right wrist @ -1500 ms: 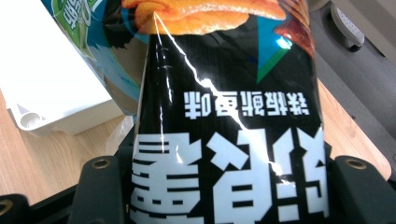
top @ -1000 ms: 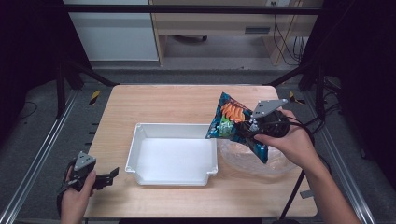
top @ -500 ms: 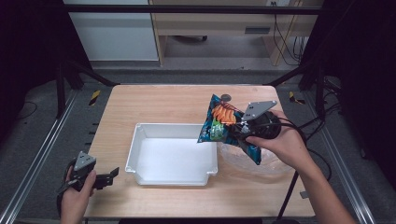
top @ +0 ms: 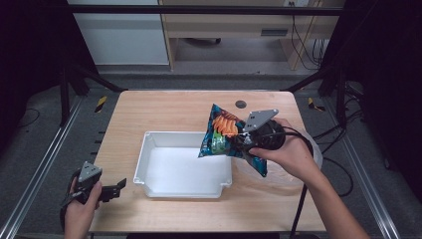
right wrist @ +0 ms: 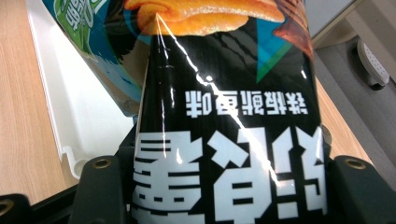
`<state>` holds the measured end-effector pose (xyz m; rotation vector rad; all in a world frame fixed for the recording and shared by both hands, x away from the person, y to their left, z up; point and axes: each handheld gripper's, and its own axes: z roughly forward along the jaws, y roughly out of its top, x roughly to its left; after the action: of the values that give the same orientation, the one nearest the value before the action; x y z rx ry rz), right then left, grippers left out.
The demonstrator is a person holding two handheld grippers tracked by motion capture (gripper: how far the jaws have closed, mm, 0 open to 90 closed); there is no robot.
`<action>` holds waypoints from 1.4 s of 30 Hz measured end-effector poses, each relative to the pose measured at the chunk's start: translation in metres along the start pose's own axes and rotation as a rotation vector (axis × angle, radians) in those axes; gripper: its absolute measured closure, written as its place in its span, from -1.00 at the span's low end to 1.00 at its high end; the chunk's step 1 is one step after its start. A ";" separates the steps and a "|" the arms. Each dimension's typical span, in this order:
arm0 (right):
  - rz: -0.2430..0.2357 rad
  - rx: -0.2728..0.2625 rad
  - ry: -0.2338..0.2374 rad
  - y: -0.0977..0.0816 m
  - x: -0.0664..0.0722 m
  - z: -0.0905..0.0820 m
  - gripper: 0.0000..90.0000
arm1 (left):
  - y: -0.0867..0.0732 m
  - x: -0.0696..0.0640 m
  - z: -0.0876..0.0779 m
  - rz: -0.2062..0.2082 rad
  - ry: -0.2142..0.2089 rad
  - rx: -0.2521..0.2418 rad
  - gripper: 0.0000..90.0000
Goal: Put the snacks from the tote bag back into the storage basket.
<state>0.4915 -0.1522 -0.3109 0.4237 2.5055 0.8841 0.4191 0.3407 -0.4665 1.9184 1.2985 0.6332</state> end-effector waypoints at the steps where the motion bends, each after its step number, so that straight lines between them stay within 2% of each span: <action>1: -0.005 0.001 0.003 0.001 0.000 0.001 -0.14 | 0.000 0.000 0.000 -0.001 0.001 -0.001 -0.95; 11: -0.010 -0.019 0.018 0.009 0.006 0.011 -0.14 | 0.000 0.001 -0.001 -0.003 0.005 -0.004 -0.95; 33: -0.043 -0.019 0.068 0.026 0.020 0.037 -0.13 | 0.000 0.006 -0.003 -0.022 0.010 -0.016 -0.95; 42: -0.053 -0.008 0.092 0.033 0.024 0.055 -0.13 | 0.000 0.006 -0.003 -0.027 0.007 -0.018 -0.95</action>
<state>0.5037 -0.0894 -0.3350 0.3195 2.5830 0.9117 0.4189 0.3474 -0.4648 1.8824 1.3163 0.6361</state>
